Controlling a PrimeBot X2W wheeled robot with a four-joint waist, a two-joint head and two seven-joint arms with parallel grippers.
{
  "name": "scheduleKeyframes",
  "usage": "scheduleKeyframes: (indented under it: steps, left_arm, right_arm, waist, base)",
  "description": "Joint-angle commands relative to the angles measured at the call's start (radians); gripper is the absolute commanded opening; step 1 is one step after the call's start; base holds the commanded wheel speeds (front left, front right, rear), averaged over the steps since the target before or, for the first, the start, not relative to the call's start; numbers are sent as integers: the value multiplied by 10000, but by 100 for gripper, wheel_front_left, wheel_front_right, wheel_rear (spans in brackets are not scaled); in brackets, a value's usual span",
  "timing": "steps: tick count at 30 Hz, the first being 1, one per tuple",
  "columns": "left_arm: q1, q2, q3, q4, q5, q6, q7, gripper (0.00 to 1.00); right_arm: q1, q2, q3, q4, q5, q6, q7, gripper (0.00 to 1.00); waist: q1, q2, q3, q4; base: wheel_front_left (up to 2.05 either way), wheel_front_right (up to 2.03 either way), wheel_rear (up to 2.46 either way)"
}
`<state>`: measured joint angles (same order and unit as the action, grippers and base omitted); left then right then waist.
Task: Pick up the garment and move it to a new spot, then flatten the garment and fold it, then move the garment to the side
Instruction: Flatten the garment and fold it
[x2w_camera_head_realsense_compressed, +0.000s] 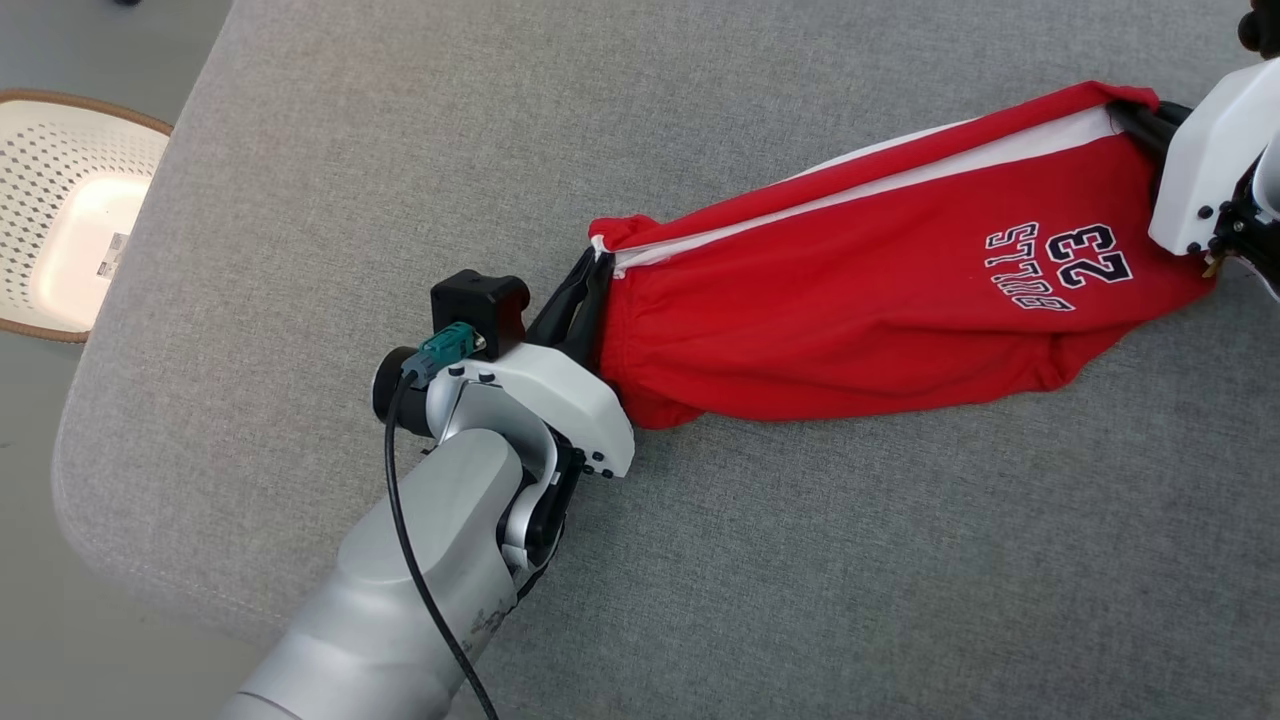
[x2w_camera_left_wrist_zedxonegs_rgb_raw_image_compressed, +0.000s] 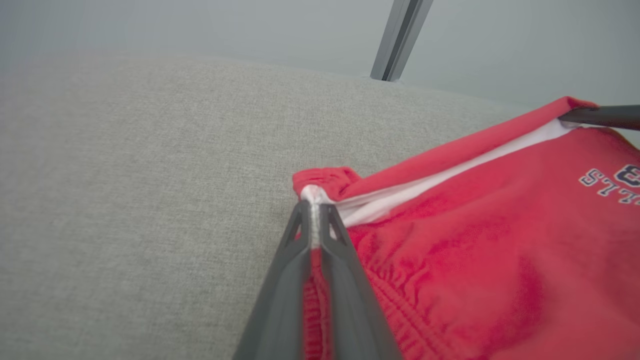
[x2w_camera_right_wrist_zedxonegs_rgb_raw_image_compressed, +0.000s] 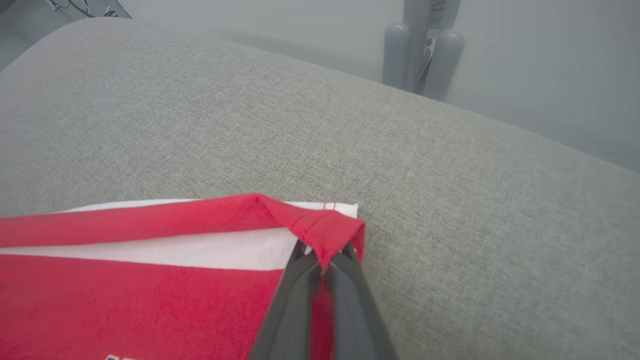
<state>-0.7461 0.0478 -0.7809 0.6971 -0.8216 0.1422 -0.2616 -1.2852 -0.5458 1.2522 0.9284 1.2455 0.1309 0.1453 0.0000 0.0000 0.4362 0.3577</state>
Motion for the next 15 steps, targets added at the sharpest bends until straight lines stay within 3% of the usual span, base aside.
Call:
scheduleKeyframes:
  steps: [1, 5, 6, 7, 9, 10, 15]
  left_arm:
    - [-175, 64, -48, -12, -97, 79, -31, 0]
    - [-278, 64, -159, -104, -139, 120, -31, 0]
    - [-289, 64, -184, -121, -143, 122, -31, 0]
    - [-308, 64, -196, -144, -141, 140, -31, 0]
    - [-356, 63, -202, -175, -92, 179, -31, 33]
    - [-373, 62, -197, -185, -33, 205, -31, 100]
    - [-340, 62, -232, -97, 127, 266, -31, 100]
  right_arm:
    - [-141, -32, 29, 120, -15, -5, -67, 0]
    - [-232, 39, 70, 373, 43, -5, -155, 0]
    - [-267, 67, 76, 448, 42, -5, -183, 37]
    - [-280, 100, 88, 496, 51, -5, -226, 100]
    - [-302, 176, 105, 597, 71, -5, -278, 100]
    - [-310, 213, 115, 638, 77, -5, -321, 100]
    - [-210, 289, 153, 717, 180, -5, -413, 100]
  waist:
    - [0, 0, 90, 55]
    - [0, 0, 216, 122]
    - [0, 0, 242, 134]
    - [0, 0, 263, 141]
    - [0, 0, 287, 145]
    - [0, 0, 290, 140]
    - [0, 0, 186, 86]
  base:
    - [0, 0, 0]
    - [0, 0, 0]
    - [0, 0, 0]
    - [0, 0, 0]
    - [0, 0, 0]
    - [0, 0, 0]
    - [0, 0, 0]
